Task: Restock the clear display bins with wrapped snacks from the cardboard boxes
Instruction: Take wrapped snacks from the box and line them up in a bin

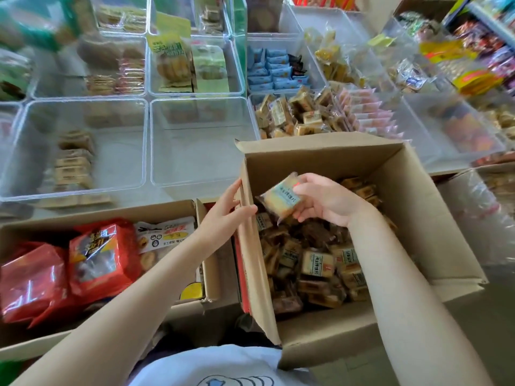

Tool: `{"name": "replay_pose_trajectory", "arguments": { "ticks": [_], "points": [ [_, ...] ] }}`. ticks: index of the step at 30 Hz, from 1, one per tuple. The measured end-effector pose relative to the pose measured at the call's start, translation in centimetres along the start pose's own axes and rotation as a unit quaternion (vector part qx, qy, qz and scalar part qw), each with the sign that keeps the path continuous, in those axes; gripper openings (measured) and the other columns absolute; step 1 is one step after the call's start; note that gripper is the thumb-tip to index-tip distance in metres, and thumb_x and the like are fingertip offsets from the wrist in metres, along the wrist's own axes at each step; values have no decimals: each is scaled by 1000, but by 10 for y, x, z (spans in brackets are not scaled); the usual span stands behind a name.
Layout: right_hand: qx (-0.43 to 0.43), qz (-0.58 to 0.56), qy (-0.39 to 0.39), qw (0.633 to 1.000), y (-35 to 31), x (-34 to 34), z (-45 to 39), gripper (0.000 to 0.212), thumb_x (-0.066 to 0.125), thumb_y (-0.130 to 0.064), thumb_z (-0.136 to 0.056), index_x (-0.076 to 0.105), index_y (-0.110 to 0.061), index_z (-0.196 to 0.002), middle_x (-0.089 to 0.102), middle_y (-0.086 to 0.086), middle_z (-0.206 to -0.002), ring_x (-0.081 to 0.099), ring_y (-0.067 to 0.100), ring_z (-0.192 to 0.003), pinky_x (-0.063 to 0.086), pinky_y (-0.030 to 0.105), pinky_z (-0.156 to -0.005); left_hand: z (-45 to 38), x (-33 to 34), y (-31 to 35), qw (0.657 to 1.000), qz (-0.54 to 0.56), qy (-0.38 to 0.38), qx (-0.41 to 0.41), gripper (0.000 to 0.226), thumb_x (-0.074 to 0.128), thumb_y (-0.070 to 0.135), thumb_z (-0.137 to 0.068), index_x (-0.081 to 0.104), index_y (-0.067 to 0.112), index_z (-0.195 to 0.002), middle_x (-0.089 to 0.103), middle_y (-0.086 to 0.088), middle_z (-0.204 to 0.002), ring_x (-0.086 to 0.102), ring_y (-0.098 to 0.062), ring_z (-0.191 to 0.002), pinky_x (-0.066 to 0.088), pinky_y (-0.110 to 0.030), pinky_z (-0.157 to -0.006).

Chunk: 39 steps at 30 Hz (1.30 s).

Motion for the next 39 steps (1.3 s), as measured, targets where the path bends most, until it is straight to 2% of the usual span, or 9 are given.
{"name": "replay_pose_trajectory", "arguments": {
  "ticks": [6,10,15,20,22,24,28,33,39],
  "points": [
    [-91,-260,-40,960,-59,64,1,36,42,-23,-99,58,-7,-128,66,11,-85,65,21,-69,57,27,-61,9,-80,-5,989,-40,140,-18,13,64,27,-95,71,34,-103,74,13,-98,69,-8,-96,53,-36,-91],
    [-51,-200,-18,978,-76,132,-41,30,45,-26,-101,64,-5,-112,67,12,-86,64,20,-69,52,26,-58,16,-163,-22,966,-116,229,-13,16,61,17,-94,75,23,-101,73,4,-92,68,-17,-90,51,-32,-85],
    [4,-141,7,990,-75,229,-135,19,61,-14,-95,51,-10,-111,67,14,-94,72,25,-76,58,33,-61,13,-305,-77,867,-375,328,-9,45,58,36,-82,68,9,-117,61,-14,-126,54,-35,-122,42,-44,-100],
    [-39,82,39,995,-66,315,-233,40,70,-3,-88,58,-11,-125,72,4,-102,68,12,-81,55,28,-78,17,-397,-141,829,-500,242,-68,80,42,65,-86,42,16,-149,29,-9,-163,15,-28,-154,7,-48,-123],
    [-92,221,70,968,-64,337,-266,46,74,-3,-84,61,-12,-127,68,2,-113,65,13,-96,51,22,-89,21,-409,-154,823,-527,208,-39,86,21,74,-87,42,21,-151,30,-4,-163,14,-23,-155,-1,-48,-124],
    [-109,337,82,931,-60,354,-293,43,71,-6,-85,63,-19,-125,67,-2,-113,62,16,-103,46,19,-84,23,-413,-159,820,-540,190,-8,85,18,77,-89,43,25,-151,34,-1,-162,15,-21,-154,-5,-50,-123],
    [-53,489,68,868,-44,379,-335,41,62,-6,-87,66,-24,-124,68,2,-119,61,24,-109,42,23,-81,22,-410,-158,816,-545,193,-6,88,17,80,-89,40,25,-153,33,0,-162,14,-19,-154,-7,-53,-123],
    [61,510,-25,858,-22,402,-360,38,66,-33,-93,65,-19,-129,65,2,-129,58,22,-121,46,34,-102,24,-411,-157,825,-529,198,3,81,23,76,-91,38,26,-153,35,-2,-161,16,-21,-154,-5,-55,-123],
    [61,508,28,859,-13,410,-377,28,69,-22,-92,67,-18,-120,67,7,-119,61,23,-106,46,28,-87,24,-413,-155,822,-534,195,3,80,23,75,-92,36,26,-154,34,-2,-162,15,-21,-154,-7,-54,-122]
  ]
}}
Point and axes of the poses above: each hand's wrist, its own z-axis away from the middle knuckle, its own x-axis out of the palm, y = z × x, the point moved 2 cm from there along -z, towards the middle knuckle
